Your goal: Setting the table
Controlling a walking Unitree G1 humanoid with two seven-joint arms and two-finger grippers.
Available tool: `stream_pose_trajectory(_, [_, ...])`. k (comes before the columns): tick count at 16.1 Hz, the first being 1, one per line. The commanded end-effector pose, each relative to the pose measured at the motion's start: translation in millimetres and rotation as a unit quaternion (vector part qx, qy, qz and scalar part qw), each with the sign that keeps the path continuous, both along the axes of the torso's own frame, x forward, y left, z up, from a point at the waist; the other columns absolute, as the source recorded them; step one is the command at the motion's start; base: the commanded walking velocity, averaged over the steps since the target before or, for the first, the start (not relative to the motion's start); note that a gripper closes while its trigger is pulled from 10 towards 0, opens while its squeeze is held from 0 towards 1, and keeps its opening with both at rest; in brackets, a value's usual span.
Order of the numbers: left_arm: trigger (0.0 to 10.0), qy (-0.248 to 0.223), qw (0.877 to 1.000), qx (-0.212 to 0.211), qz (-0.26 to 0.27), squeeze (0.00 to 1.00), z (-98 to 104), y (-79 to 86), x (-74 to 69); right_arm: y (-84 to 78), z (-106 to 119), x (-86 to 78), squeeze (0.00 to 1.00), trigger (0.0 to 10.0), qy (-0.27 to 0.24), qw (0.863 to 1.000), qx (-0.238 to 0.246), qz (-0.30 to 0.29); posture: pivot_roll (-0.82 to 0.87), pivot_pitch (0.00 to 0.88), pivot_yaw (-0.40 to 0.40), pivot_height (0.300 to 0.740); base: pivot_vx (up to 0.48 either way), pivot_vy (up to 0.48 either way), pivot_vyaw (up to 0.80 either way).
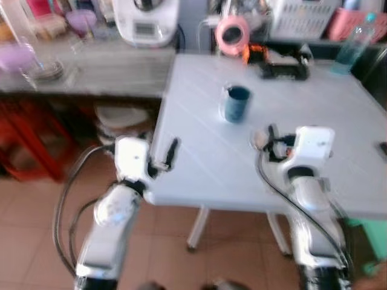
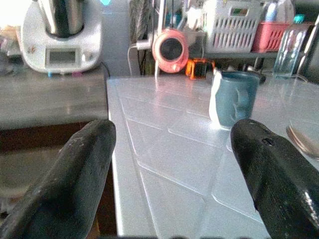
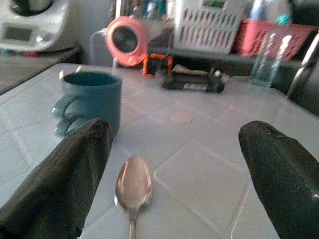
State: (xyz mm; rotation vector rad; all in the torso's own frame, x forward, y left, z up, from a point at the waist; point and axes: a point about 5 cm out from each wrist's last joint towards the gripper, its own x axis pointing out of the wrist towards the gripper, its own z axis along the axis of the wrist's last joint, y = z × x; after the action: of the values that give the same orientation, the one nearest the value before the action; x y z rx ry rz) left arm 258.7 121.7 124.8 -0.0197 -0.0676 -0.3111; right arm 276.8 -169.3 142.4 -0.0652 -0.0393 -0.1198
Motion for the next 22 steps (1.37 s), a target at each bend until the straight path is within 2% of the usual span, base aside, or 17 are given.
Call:
stream_pose_trajectory(1, [10.0, -0.011, 1.000, 0.001, 0.001, 0.00, 6, 0.6, 1.8, -2.9, 0, 1.4, 0.00, 10.0, 0.007, 1.000, 0.002, -0.005, 0.02, 0.014, 0.020, 0.740, 0.000, 0.000, 0.00])
stream_pose_trajectory(4, [10.0, -0.012, 1.000, 0.001, 0.007, 0.00, 7, 4.3, 0.0, -2.5, -8, 1.3, 0.00, 10.0, 0.033, 0.999, 0.031, -0.005, 0.02, 0.039, 0.030, 0.740, 0.000, 0.000, 0.00])
stream_pose_trajectory(7, [10.0, -0.010, 1.000, 0.015, 0.005, 0.00, 7, 5.5, -3.6, -3.2, -7, 1.1, 0.00, 10.0, 0.038, 0.999, 0.030, 0.003, 0.03, 0.070, 0.033, 0.740, 0.000, 0.000, 0.00])
stream_pose_trajectory(10, [10.0, -0.003, 1.000, 0.018, 0.003, 0.00, 6, 5.4, -7.2, -6.9, -7, 3.4, 0.00, 10.0, 0.043, 0.999, 0.029, -0.008, 0.03, 0.090, 0.035, 0.740, 0.000, 0.000, 0.71])
stream_pose_trajectory(16, [10.0, 0.009, 1.000, 0.027, -0.003, 0.00, 3, 6.9, -15.2, -12.7, -17, 6.7, 0.00, 10.0, 0.087, 0.996, 0.029, -0.018, 0.05, 0.126, 0.037, 0.740, 0.000, 0.000, 0.00])
stream_pose_trajectory(18, [10.0, 0.013, 0.999, 0.030, -0.003, 0.00, 3, 8.8, -18.1, -15.2, -20, 10.7, 0.00, 10.0, 0.107, 0.994, 0.026, -0.016, 0.06, 0.138, 0.039, 0.740, 0.000, 0.000, 0.00])
stream_pose_trajectory(22, [10.0, 0.023, 0.999, 0.039, -0.004, 0.00, 2, 13.2, -24.0, -13.5, -18, 21.7, 0.00, 10.0, 0.115, 0.993, 0.023, 0.010, 0.08, 0.158, 0.046, 0.740, 0.000, 0.000, 0.00])
